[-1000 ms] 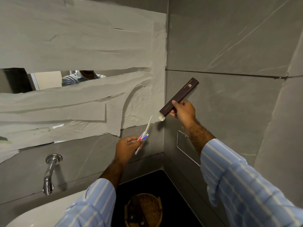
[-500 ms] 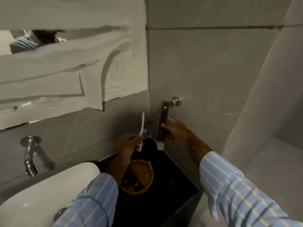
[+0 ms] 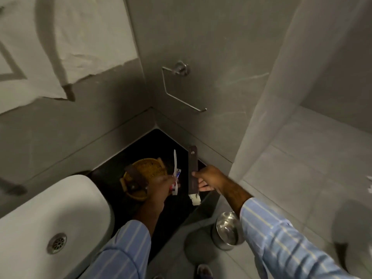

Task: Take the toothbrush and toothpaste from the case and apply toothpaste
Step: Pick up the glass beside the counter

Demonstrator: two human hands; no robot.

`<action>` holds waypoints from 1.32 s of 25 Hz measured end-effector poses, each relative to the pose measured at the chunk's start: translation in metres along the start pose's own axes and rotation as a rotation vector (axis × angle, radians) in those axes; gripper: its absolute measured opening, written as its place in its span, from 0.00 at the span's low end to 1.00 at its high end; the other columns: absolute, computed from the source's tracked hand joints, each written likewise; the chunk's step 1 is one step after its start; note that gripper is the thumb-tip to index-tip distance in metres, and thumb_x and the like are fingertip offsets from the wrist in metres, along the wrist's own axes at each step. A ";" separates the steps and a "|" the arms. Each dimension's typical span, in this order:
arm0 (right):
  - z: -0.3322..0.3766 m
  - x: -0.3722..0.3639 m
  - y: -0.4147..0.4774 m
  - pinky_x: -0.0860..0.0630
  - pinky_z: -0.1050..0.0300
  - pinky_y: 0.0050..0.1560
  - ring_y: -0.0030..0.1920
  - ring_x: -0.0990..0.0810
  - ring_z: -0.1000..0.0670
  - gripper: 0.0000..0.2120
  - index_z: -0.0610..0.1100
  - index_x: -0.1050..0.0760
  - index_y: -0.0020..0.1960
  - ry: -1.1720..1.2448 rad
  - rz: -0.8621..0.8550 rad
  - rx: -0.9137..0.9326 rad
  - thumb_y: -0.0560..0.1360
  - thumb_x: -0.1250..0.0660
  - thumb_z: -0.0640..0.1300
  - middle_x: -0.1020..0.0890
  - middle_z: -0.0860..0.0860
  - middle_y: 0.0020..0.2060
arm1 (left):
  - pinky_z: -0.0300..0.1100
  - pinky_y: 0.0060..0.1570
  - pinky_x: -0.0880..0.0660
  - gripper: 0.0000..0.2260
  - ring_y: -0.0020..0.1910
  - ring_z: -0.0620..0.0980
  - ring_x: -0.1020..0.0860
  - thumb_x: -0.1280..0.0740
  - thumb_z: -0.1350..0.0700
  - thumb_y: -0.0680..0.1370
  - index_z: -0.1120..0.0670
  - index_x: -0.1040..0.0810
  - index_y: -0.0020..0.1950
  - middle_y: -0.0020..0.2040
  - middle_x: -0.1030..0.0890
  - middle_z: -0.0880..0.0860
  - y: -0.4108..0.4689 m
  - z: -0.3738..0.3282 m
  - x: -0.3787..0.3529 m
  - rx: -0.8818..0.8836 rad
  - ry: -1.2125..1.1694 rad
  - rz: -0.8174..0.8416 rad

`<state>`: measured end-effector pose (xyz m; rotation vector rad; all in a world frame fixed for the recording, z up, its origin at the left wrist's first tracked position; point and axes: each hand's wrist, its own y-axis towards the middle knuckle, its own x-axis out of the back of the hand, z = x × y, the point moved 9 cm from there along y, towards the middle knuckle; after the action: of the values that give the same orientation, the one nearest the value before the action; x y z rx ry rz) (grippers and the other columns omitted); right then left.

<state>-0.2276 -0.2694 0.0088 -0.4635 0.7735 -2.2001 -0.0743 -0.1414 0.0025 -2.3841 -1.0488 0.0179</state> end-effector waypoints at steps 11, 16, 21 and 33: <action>-0.175 0.097 -0.023 0.17 0.57 0.36 0.41 0.15 0.46 0.17 0.34 0.22 0.59 0.016 -0.174 -0.300 0.79 0.34 0.47 0.16 0.43 0.43 | 0.58 0.53 0.18 0.07 0.46 0.60 0.14 0.28 0.62 0.76 0.62 0.15 0.52 0.47 0.14 0.62 -0.020 0.093 -0.122 0.118 0.268 0.324; -0.249 0.121 -0.024 0.22 0.58 0.30 0.40 0.18 0.47 0.16 0.37 0.27 0.63 0.089 -0.227 -0.472 0.80 0.36 0.46 0.17 0.42 0.46 | 0.50 0.45 0.16 0.07 0.43 0.55 0.14 0.27 0.59 0.76 0.60 0.15 0.52 0.45 0.13 0.58 -0.027 0.109 -0.155 0.114 0.415 0.394; -0.280 0.135 -0.009 0.19 0.55 0.29 0.36 0.17 0.43 0.04 0.36 0.24 0.47 0.139 -0.227 -0.539 0.76 0.36 0.37 0.17 0.41 0.38 | 0.30 0.28 0.24 0.03 0.32 0.41 0.16 0.28 0.60 0.76 0.56 0.16 0.48 0.40 0.15 0.50 -0.023 0.118 -0.160 0.144 0.460 0.366; -0.232 0.154 0.018 0.22 0.58 0.32 0.36 0.20 0.49 0.12 0.40 0.22 0.53 -0.188 -0.161 -0.457 0.74 0.30 0.46 0.18 0.44 0.43 | 0.41 0.39 0.18 0.02 0.42 0.49 0.15 0.28 0.61 0.76 0.55 0.17 0.47 0.43 0.15 0.53 -0.014 0.109 -0.160 0.158 0.428 0.315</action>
<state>-0.4437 -0.3054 -0.1642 -0.9735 1.1715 -2.0779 -0.2195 -0.1935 -0.1153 -2.2460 -0.4528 -0.2744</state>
